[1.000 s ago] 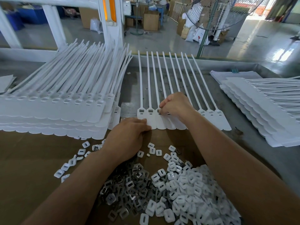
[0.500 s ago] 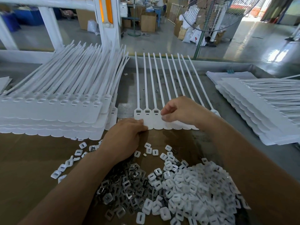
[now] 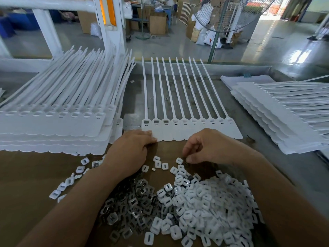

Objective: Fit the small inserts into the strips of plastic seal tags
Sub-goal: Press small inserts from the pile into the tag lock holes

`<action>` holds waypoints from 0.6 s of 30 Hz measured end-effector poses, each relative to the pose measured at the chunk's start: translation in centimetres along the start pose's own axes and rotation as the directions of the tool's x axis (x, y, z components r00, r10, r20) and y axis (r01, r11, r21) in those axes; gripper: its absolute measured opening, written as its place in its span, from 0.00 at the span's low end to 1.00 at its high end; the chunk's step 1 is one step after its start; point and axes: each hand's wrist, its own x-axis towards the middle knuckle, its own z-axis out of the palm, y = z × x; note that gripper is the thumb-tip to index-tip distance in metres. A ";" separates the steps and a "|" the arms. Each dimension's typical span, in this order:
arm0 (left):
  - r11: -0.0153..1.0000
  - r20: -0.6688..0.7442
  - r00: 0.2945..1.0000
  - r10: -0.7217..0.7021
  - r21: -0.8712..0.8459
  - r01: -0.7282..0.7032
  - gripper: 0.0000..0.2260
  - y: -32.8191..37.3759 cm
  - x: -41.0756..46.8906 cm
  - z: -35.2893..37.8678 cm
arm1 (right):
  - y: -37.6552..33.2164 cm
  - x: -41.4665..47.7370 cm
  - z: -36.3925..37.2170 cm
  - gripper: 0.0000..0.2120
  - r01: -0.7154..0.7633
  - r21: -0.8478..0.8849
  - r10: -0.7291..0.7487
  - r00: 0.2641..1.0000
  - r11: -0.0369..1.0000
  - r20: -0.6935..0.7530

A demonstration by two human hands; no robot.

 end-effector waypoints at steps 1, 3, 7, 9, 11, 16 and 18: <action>1.000 0.001 1.000 0.000 -0.002 0.000 0.20 0.0 -0.1 0.0 | 0.1 0.0 0.1 0.06 0.000 -0.001 0.000 1.000 1.000 0.003; 1.000 0.001 1.000 -0.003 -0.005 0.003 0.20 -0.1 -0.2 0.0 | 0.2 0.0 0.3 0.08 0.010 -0.005 -0.010 1.000 1.000 0.002; 1.000 0.001 1.000 -0.004 -0.007 0.004 0.19 0.1 -0.1 0.0 | 0.2 0.1 0.7 0.10 0.045 -0.039 -0.045 0.999 0.998 -0.003; 1.000 0.003 1.000 -0.004 -0.005 0.004 0.19 0.2 0.1 0.1 | 0.2 0.1 0.8 0.11 0.054 -0.054 -0.054 0.999 0.997 -0.001; 1.000 0.001 1.000 -0.005 -0.006 0.005 0.19 0.2 0.0 0.0 | 0.2 0.0 0.8 0.12 0.056 -0.067 -0.057 0.998 0.996 -0.007; 1.000 0.011 1.000 -0.006 0.000 0.006 0.19 0.2 -0.1 -0.1 | 0.0 -0.3 0.8 0.10 0.079 -0.003 -0.079 0.992 0.997 -0.100; 1.000 0.016 1.000 -0.010 -0.002 0.010 0.19 0.2 -0.1 -0.1 | 0.0 -0.4 0.8 0.11 0.112 0.043 -0.106 0.985 0.993 -0.133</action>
